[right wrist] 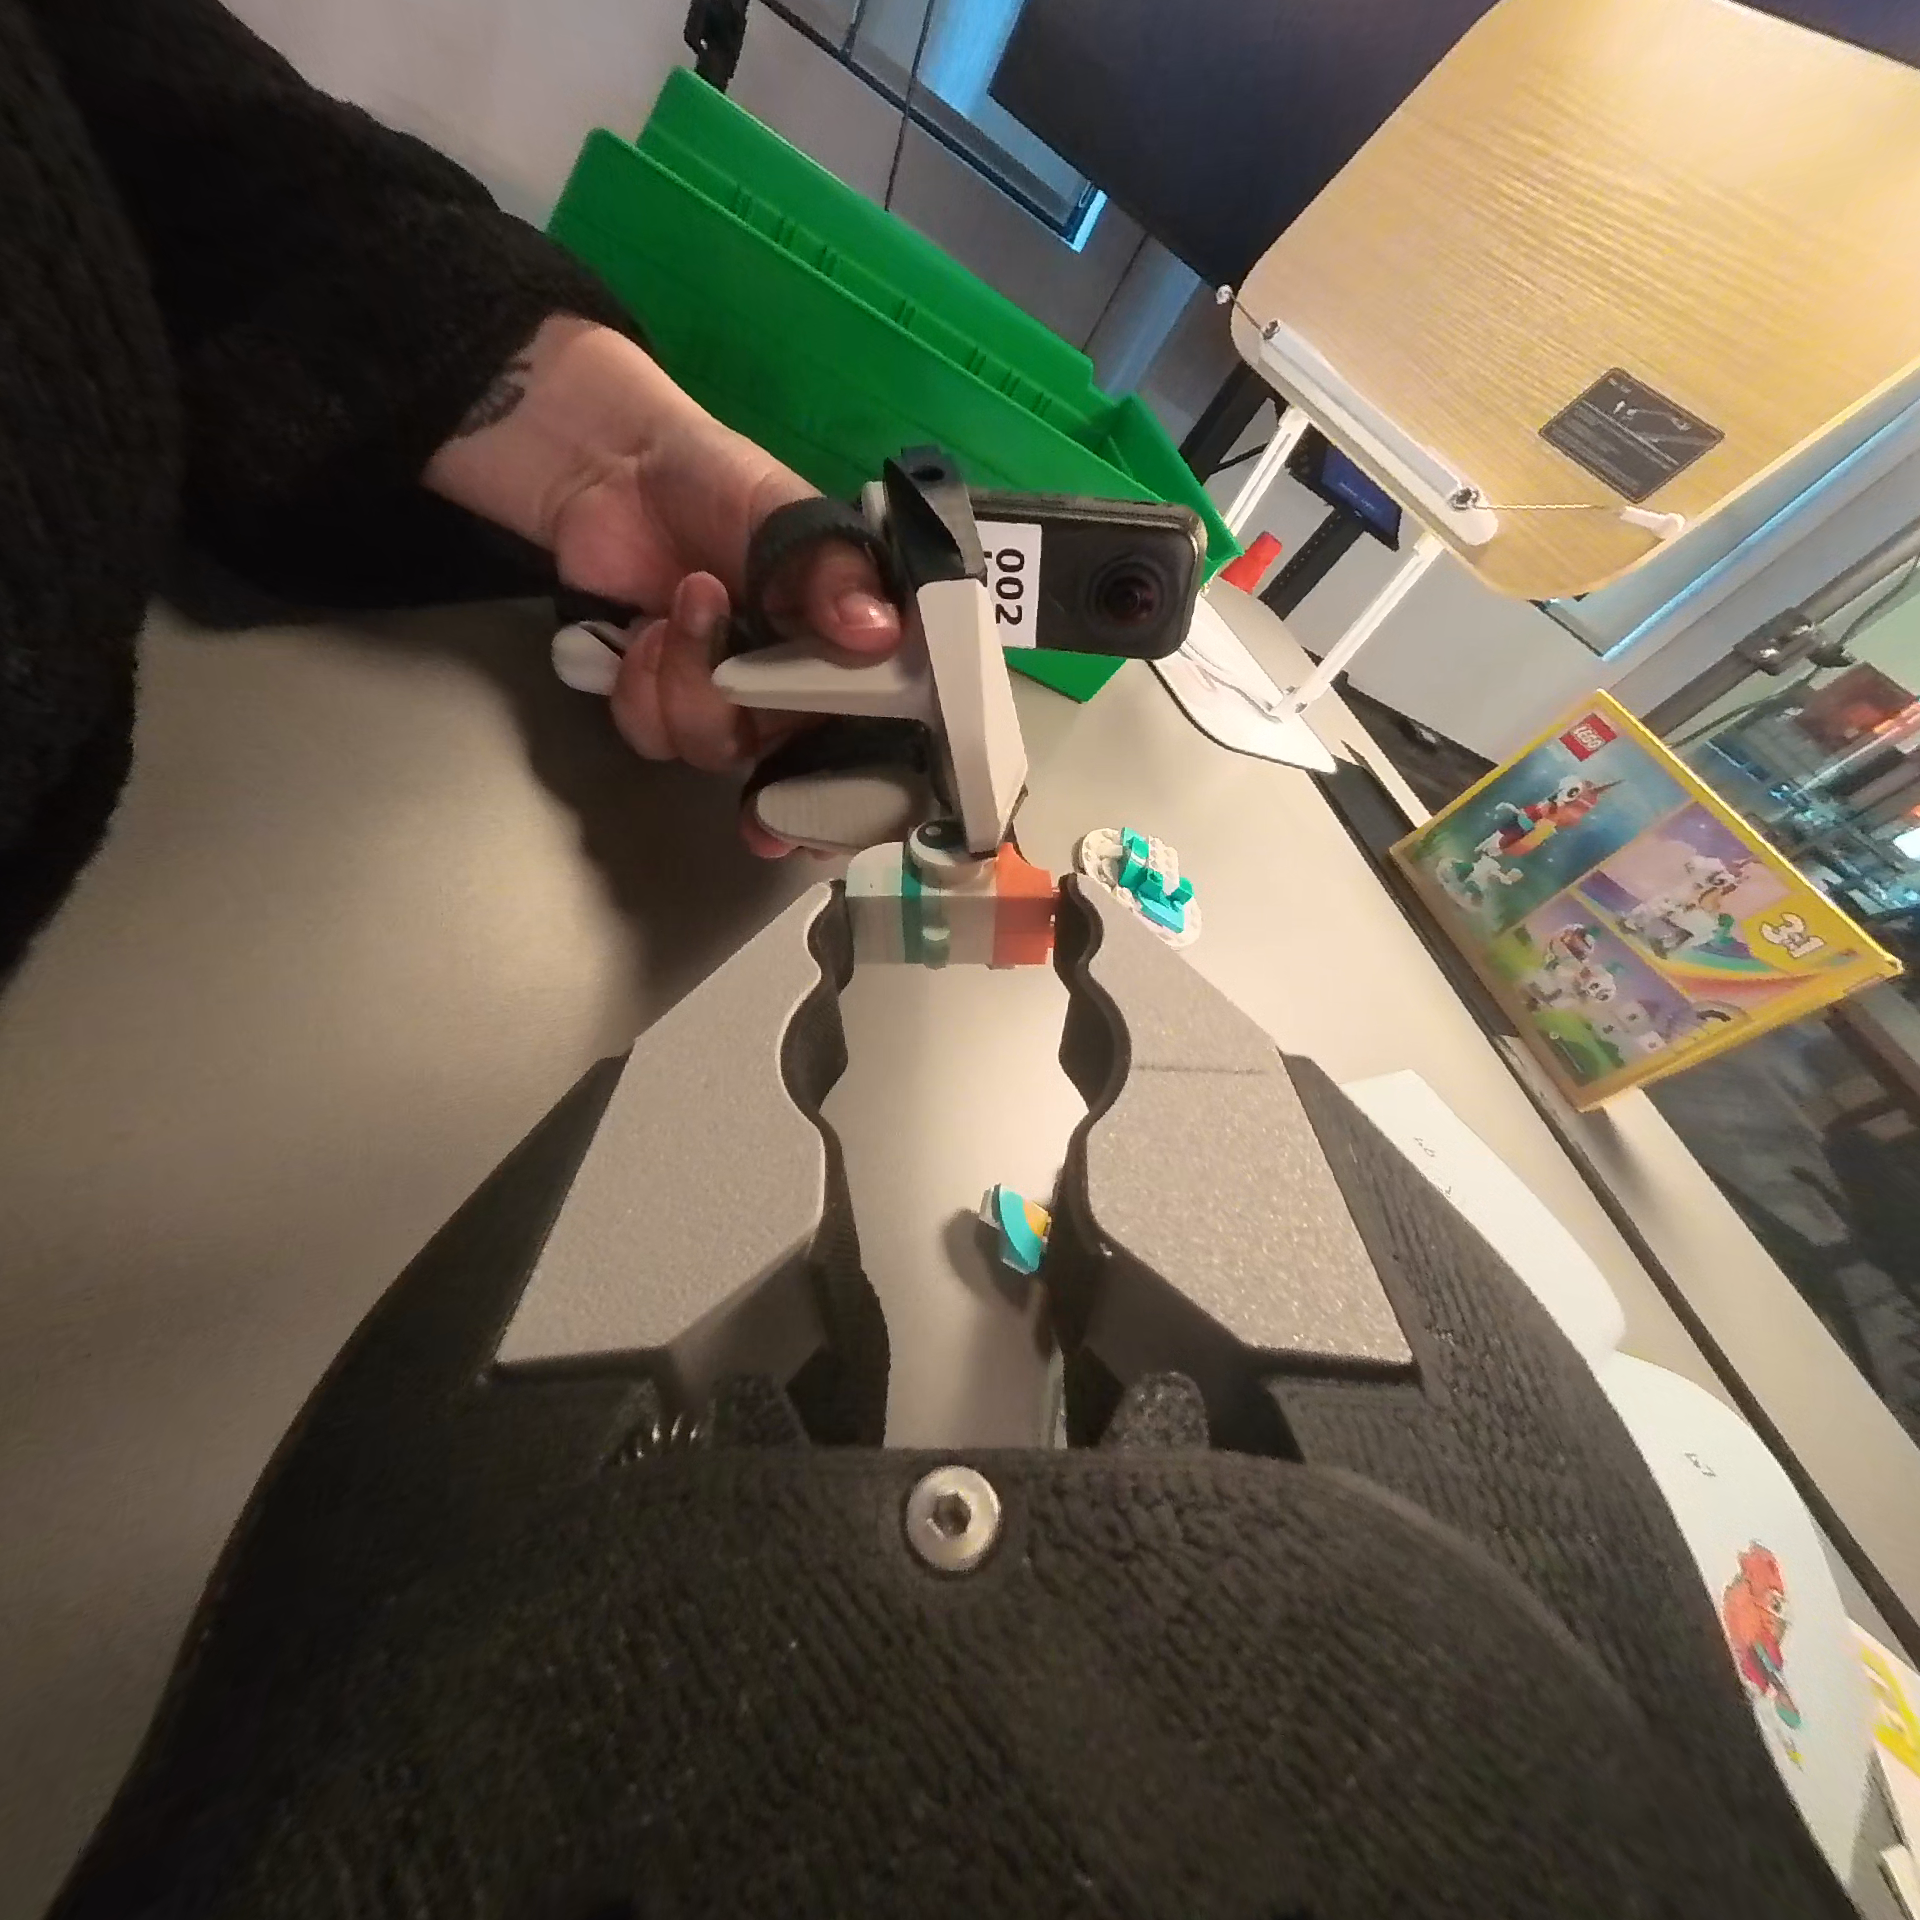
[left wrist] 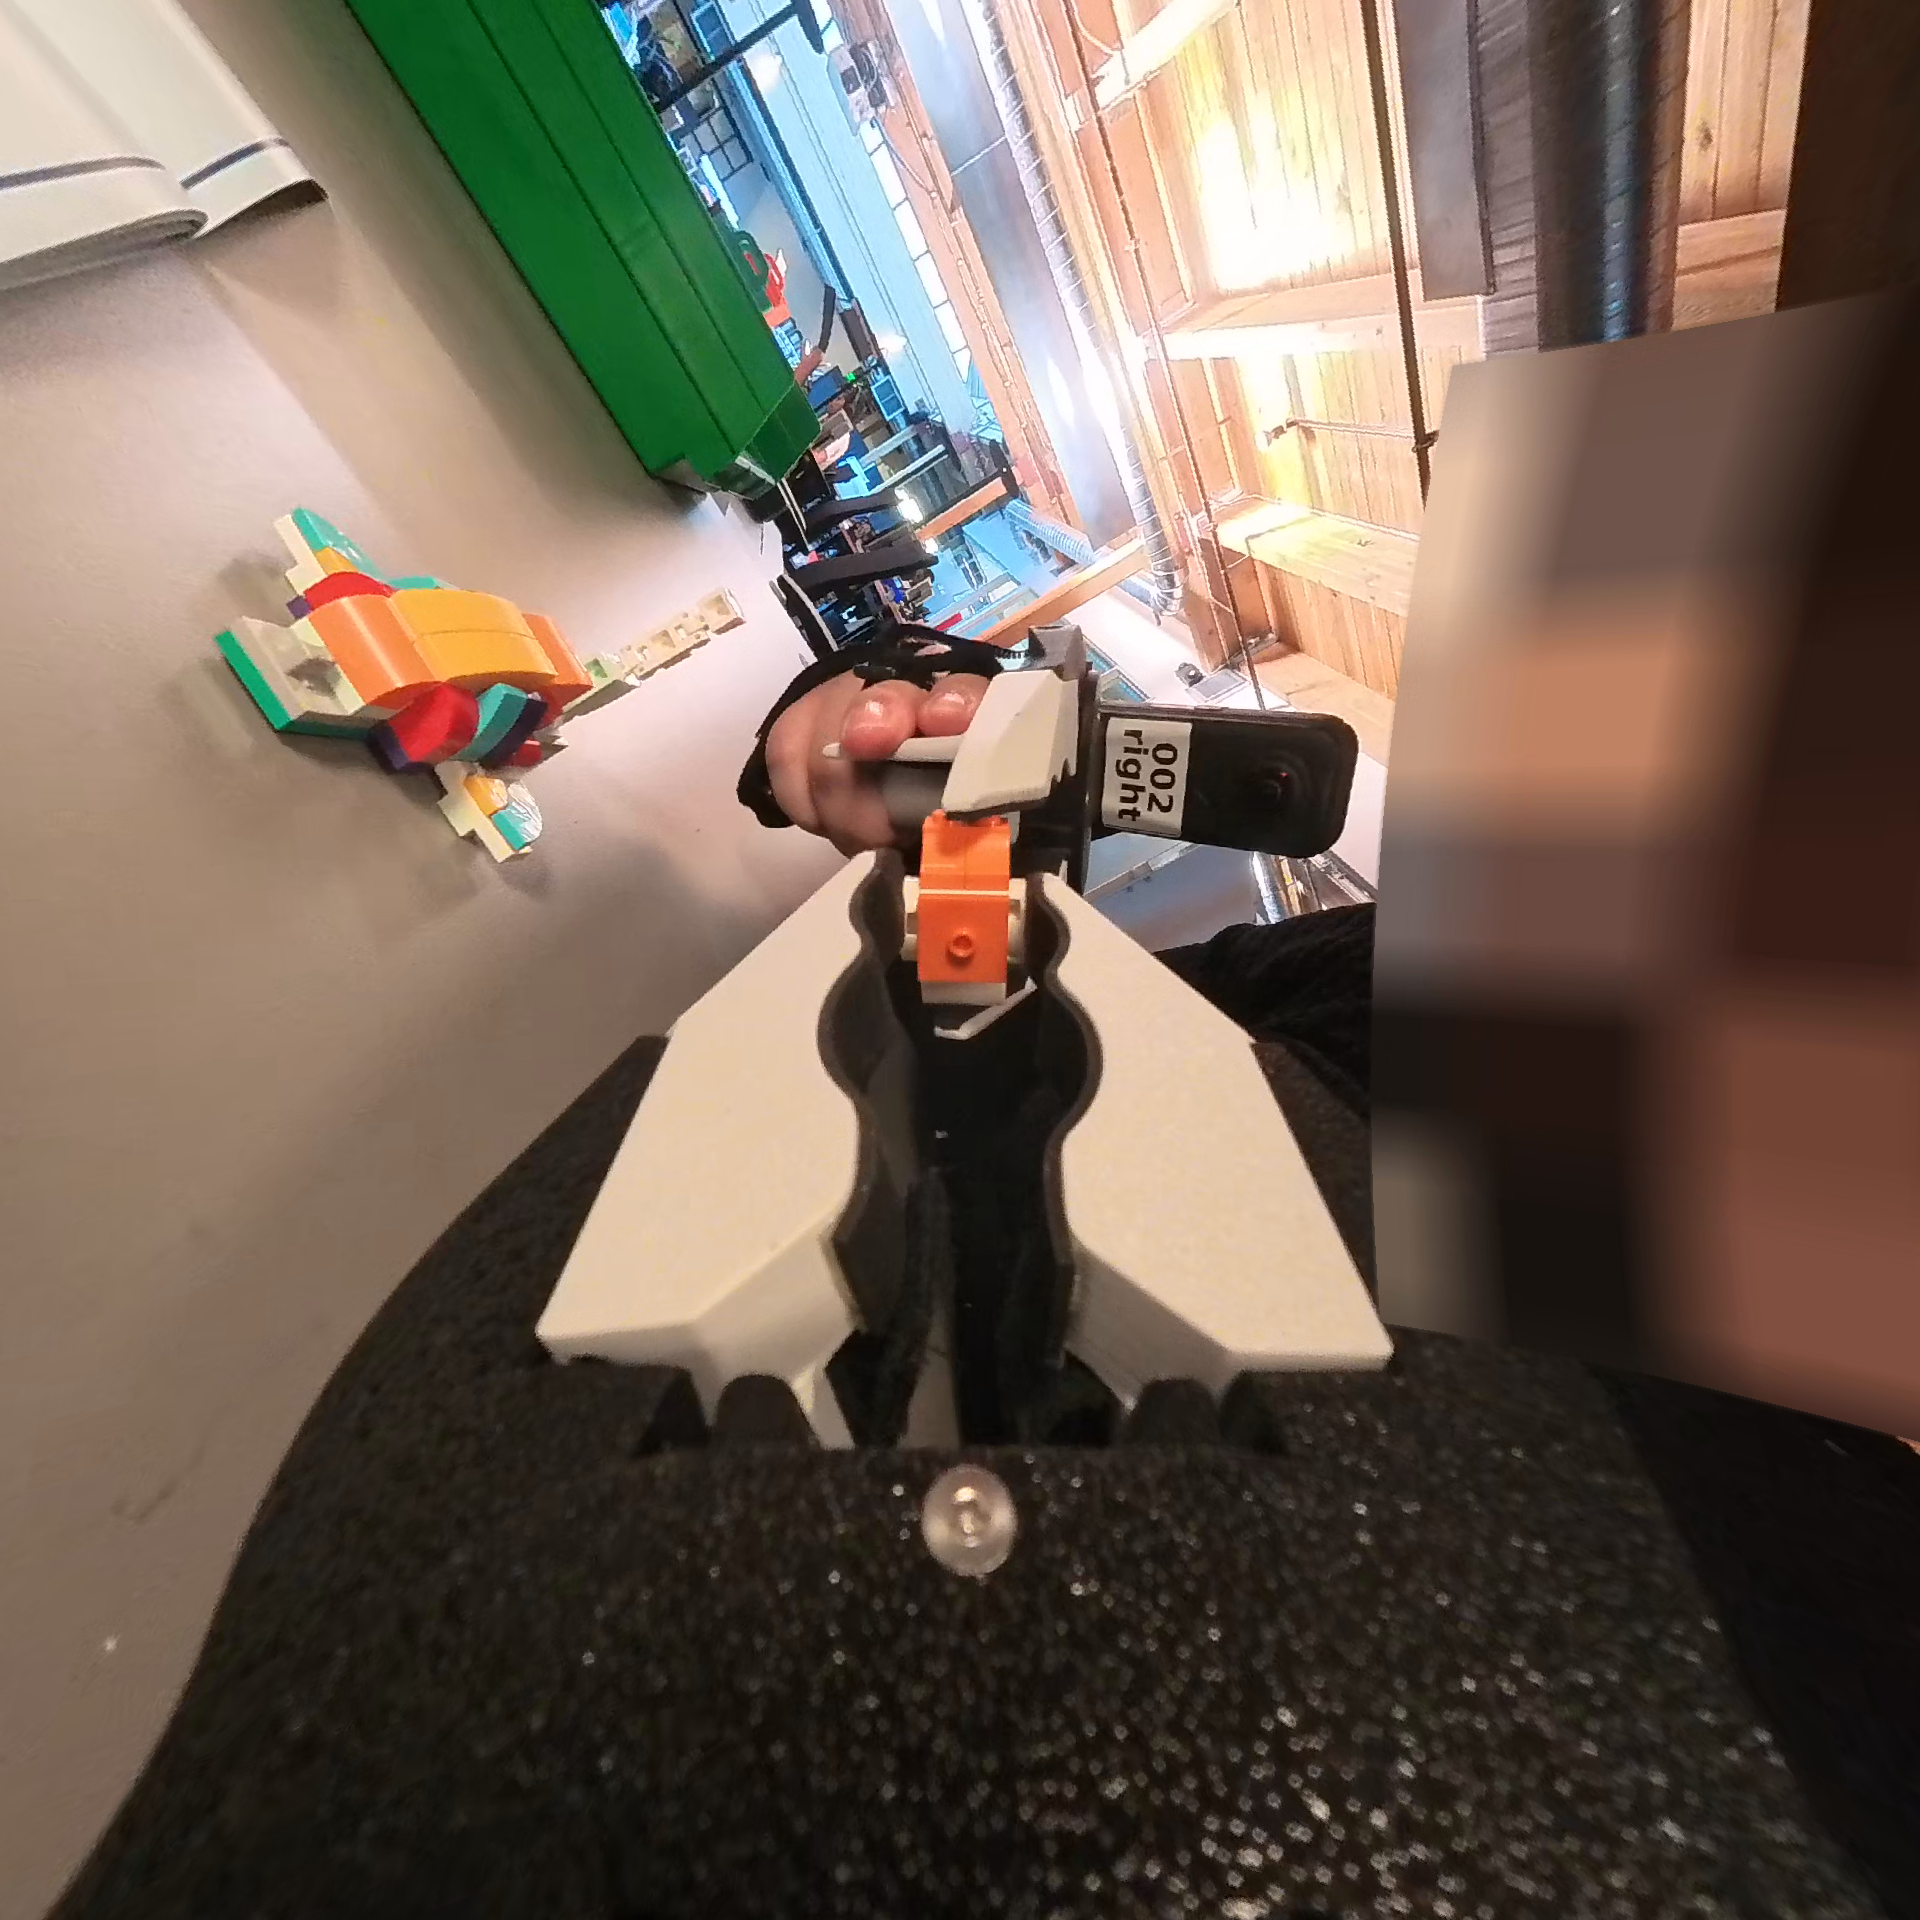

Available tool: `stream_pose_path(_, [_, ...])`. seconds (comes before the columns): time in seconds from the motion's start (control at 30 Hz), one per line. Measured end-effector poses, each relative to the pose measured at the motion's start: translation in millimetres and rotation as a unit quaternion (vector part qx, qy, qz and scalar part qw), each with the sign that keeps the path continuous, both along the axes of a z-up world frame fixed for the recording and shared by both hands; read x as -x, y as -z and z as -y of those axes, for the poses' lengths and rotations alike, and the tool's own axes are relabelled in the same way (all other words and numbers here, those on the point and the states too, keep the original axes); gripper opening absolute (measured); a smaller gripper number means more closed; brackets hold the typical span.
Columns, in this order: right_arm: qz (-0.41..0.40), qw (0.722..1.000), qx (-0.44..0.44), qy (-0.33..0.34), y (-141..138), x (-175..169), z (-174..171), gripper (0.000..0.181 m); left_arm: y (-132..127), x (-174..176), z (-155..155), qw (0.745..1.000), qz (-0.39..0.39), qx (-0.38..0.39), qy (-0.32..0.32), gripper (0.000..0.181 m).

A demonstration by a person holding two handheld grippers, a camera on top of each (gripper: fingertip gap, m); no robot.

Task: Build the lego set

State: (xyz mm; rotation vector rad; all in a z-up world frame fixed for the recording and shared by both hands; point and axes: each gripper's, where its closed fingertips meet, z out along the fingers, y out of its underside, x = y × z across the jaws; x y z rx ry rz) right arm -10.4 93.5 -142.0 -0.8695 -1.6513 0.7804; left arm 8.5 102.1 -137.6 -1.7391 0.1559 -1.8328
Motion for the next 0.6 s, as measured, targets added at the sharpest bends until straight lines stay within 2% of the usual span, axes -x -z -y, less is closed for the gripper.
stream_pose_path(0.3, [-0.005, 1.000, 0.002, 0.003, -0.1, 0.3, -0.2, 0.037, -0.2, 0.3, -0.4, 1.000, 0.001, 0.000, -0.001, 0.021])
stream_pose_path(0.47, [-0.036, 0.999, 0.012, 0.002, -5.8, 2.4, -0.7, 0.038, -6.4, 2.7, -2.3, 1.000, 0.009, -0.023, -0.014, 0.021])
stream_pose_path(0.53, [-0.036, 0.998, 0.051, -0.006, -6.6, 1.1, -1.1, 0.044, -12.3, 4.7, -3.9, 0.998, -0.001, -0.060, -0.032, 0.021])
stream_pose_path(0.6, [-0.025, 0.990, 0.136, -0.023, -7.3, -3.0, -2.5, 0.054, -15.8, 7.9, -5.9, 0.992, -0.037, -0.108, -0.056, 0.021])
